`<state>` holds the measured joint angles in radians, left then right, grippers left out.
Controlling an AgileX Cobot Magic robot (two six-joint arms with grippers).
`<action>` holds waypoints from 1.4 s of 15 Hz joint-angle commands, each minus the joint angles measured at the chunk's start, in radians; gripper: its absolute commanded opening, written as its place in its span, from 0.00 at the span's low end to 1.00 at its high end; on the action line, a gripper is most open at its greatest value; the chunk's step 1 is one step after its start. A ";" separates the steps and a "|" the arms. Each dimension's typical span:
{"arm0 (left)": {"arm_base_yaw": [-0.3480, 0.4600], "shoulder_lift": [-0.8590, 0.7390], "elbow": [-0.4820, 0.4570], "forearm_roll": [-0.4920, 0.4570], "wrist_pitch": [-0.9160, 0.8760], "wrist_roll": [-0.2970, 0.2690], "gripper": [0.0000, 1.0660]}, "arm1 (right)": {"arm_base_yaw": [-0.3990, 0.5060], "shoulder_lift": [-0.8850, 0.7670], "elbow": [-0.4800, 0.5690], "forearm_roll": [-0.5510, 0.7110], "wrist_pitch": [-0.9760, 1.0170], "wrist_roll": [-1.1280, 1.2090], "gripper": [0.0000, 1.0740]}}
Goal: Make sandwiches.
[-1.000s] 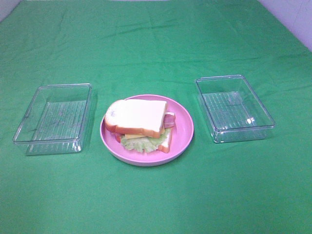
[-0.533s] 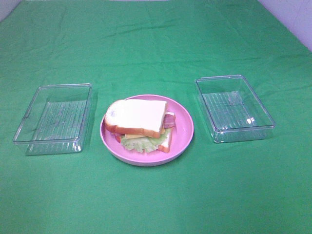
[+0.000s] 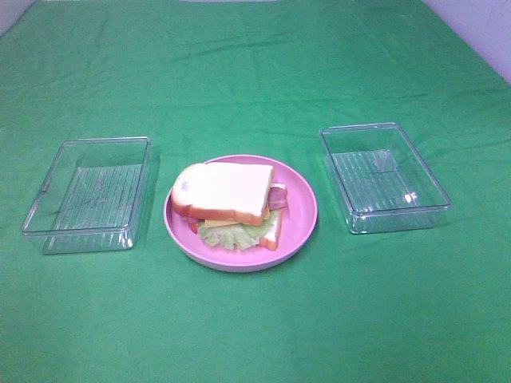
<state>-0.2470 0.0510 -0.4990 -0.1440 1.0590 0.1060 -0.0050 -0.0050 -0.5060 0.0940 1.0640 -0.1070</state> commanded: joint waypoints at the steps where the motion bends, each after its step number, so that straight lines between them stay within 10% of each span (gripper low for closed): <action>1: -0.008 -0.007 -0.001 -0.001 -0.013 -0.007 0.69 | -0.092 -0.016 0.003 0.002 -0.002 -0.012 0.71; 4: 0.001 -0.010 -0.001 0.001 -0.013 -0.007 0.69 | -0.099 -0.016 0.003 0.002 -0.002 -0.012 0.71; 11: 0.318 -0.084 -0.001 -0.004 -0.013 -0.007 0.69 | -0.097 -0.016 0.003 0.002 -0.002 -0.012 0.71; 21: 0.243 -0.082 -0.001 -0.005 -0.013 -0.007 0.69 | -0.017 -0.016 0.003 0.005 -0.002 -0.012 0.71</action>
<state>0.0050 -0.0040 -0.4990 -0.1440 1.0560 0.1030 -0.0250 -0.0050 -0.5060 0.0970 1.0640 -0.1070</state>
